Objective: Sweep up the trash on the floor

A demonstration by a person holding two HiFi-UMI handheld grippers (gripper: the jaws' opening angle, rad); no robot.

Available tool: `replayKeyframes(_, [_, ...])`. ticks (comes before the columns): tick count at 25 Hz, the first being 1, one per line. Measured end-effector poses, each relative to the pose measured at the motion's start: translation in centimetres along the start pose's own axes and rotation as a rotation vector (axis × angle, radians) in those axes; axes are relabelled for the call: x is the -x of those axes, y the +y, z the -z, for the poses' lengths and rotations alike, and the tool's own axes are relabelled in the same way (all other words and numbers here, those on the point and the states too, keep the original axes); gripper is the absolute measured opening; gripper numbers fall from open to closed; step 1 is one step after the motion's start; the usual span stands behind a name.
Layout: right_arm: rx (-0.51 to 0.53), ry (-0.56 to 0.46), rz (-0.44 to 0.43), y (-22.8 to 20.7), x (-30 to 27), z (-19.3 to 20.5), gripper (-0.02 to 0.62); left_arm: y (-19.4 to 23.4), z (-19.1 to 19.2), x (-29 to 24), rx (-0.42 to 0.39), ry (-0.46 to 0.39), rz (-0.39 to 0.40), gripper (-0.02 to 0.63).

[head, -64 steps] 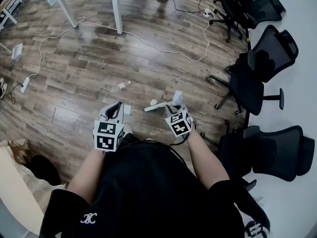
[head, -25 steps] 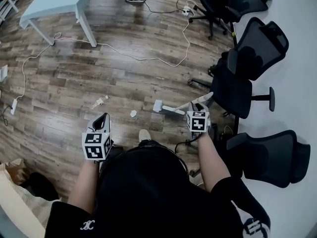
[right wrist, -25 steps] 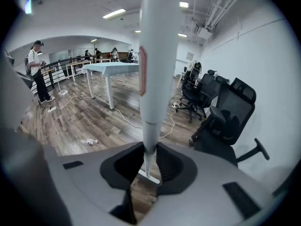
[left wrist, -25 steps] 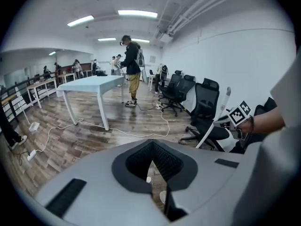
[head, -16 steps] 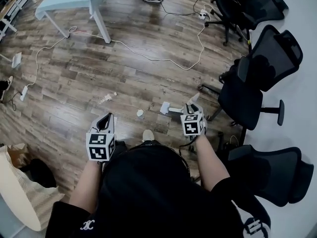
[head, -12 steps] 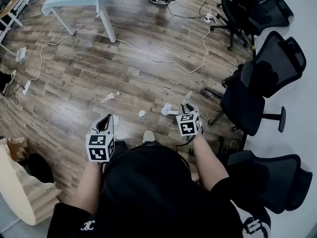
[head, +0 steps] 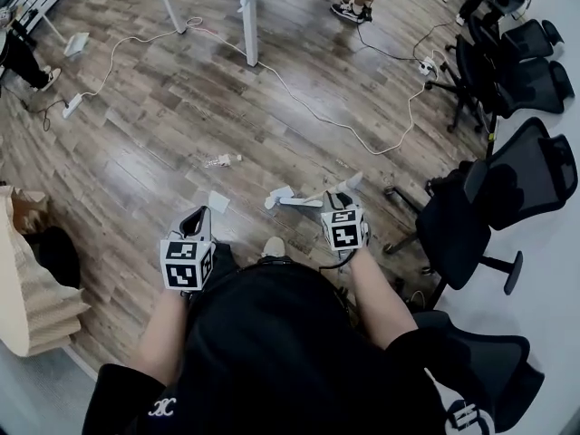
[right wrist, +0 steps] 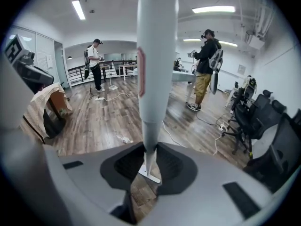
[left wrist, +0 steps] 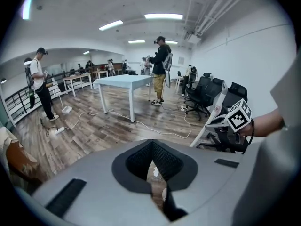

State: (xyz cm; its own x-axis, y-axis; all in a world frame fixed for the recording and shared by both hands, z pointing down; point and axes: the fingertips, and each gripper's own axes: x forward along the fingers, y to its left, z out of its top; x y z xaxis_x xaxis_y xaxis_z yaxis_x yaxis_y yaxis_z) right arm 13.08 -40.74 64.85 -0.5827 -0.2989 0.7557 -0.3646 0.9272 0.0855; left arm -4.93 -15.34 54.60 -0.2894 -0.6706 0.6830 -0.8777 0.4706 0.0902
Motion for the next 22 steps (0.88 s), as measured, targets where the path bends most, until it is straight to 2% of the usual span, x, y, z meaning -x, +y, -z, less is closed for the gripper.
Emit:
replayKeyframes(6, [0.054, -0.010, -0.069, 3.4, -1.3, -2.7, 0.089, 2.3, 0.8, 1.0, 0.047, 0.001, -0.035, -0.005])
replayKeyframes(11, [0.113, -0.055, -0.121, 6.8, -1.9, -7.2, 0.089, 5.0, 1.7, 1.6, 0.083, 0.008, -0.062, -0.005])
replayKeyframes(17, [0.249, -0.095, -0.205, 13.0, -2.9, -12.8, 0.086, 9.6, 1.9, 2.4, 0.126, -0.007, -0.094, -0.005])
replayKeyframes(22, [0.370, -0.099, -0.288, 18.7, -3.4, -14.8, 0.086, 13.6, 2.4, 3.1, 0.149, -0.022, -0.110, -0.005])
